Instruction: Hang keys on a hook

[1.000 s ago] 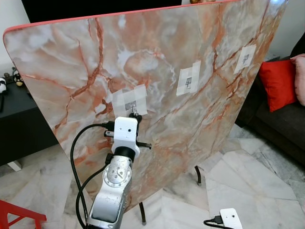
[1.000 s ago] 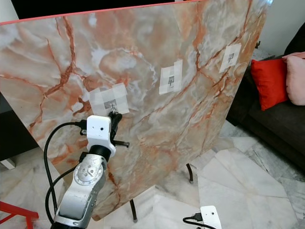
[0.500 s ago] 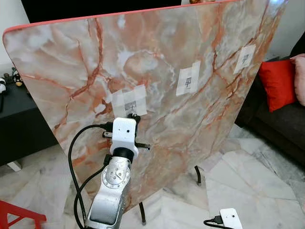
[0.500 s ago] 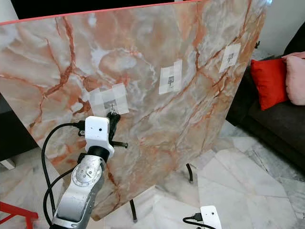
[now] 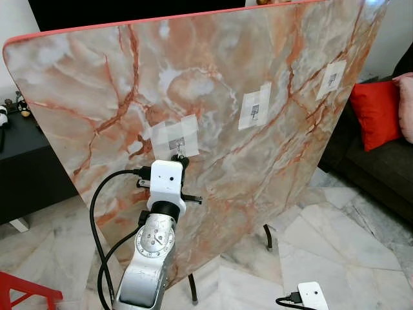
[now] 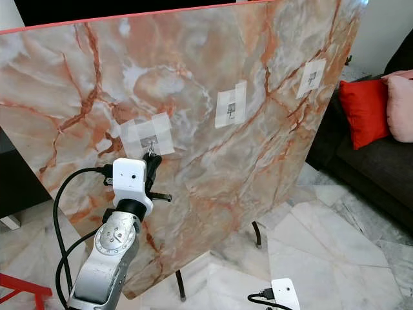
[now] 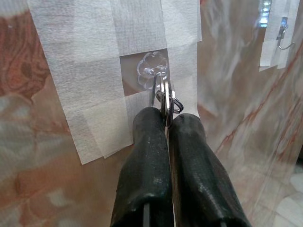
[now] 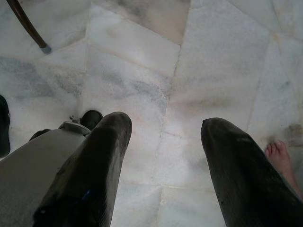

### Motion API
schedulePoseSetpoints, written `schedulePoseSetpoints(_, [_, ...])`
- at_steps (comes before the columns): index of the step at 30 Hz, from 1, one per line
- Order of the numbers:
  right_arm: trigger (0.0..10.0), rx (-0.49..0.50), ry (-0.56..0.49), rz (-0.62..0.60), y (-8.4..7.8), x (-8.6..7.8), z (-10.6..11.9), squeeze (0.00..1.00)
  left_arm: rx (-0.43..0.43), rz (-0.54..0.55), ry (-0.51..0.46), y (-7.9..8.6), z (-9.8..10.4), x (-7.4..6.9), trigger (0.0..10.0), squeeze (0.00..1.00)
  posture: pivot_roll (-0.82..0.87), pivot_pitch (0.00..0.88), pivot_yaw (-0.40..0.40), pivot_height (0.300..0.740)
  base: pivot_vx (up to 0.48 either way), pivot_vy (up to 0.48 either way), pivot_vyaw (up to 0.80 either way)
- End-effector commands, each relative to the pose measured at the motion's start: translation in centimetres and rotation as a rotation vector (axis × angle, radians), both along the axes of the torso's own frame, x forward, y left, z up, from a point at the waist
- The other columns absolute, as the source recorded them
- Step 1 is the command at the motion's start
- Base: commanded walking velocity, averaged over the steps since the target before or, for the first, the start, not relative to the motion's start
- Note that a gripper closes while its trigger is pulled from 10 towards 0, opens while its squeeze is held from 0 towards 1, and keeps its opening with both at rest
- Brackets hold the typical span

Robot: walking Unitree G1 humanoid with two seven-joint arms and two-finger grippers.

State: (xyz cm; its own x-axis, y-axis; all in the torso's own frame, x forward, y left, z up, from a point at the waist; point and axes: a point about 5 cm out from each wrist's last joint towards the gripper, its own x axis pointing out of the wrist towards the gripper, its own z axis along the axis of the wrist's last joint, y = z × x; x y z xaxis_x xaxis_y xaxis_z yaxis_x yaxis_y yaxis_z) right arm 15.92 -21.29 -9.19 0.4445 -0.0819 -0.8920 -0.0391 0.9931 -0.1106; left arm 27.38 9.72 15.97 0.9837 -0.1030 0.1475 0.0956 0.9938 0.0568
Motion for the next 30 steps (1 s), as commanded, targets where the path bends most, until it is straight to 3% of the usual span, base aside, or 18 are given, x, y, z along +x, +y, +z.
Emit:
schedulePoseSetpoints(1, [10.0, -0.001, -0.008, -0.009, -0.07, 0.04, 0.03, 0.0, 0.023, -0.014, 0.05, -0.11, -0.88, -0.31, 10.0, 0.0, 0.03, 0.0, -0.081, 0.74, 0.0, 0.0, 0.0])
schedulePoseSetpoints(14, [10.0, -0.001, -0.008, -0.009, -0.06, 0.03, 0.03, 0.0, -0.003, -0.063, 0.029, -0.61, -0.39, -0.56, 10.0, 0.0, 0.03, 0.0, -0.082, 0.74, 0.0, 0.0, 0.0])
schedulePoseSetpoints(21, [10.0, -0.001, -0.008, -0.01, -0.06, 0.03, 0.03, 0.0, 0.024, -0.075, 0.042, -0.74, -0.6, -0.54, 10.0, 0.0, 0.03, 0.0, -0.082, 0.74, 0.0, 0.0, 0.0])
schedulePoseSetpoints(23, [10.0, -0.002, -0.008, -0.009, -0.06, 0.02, 0.03, 0.0, 0.038, -0.078, 0.049, -0.78, -0.75, -0.54, 10.0, 0.91, 0.03, 0.0, -0.082, 0.74, 0.0, 0.0, 0.0])
schedulePoseSetpoints(24, [10.0, -0.002, -0.007, -0.009, -0.07, 0.02, 0.03, 0.0, 0.04, -0.079, 0.052, -0.81, -0.82, -0.53, 10.0, 1.0, 0.03, 0.0, -0.082, 0.74, 0.0, 0.0, 0.0])
schedulePoseSetpoints(30, [10.0, -0.002, -0.008, -0.01, -0.09, 0.01, 0.03, 0.0, 0.038, -0.079, 0.051, -0.82, -0.79, -0.56, 10.0, 1.0, 0.03, 0.0, -0.082, 0.74, 0.0, 0.0, 0.0])
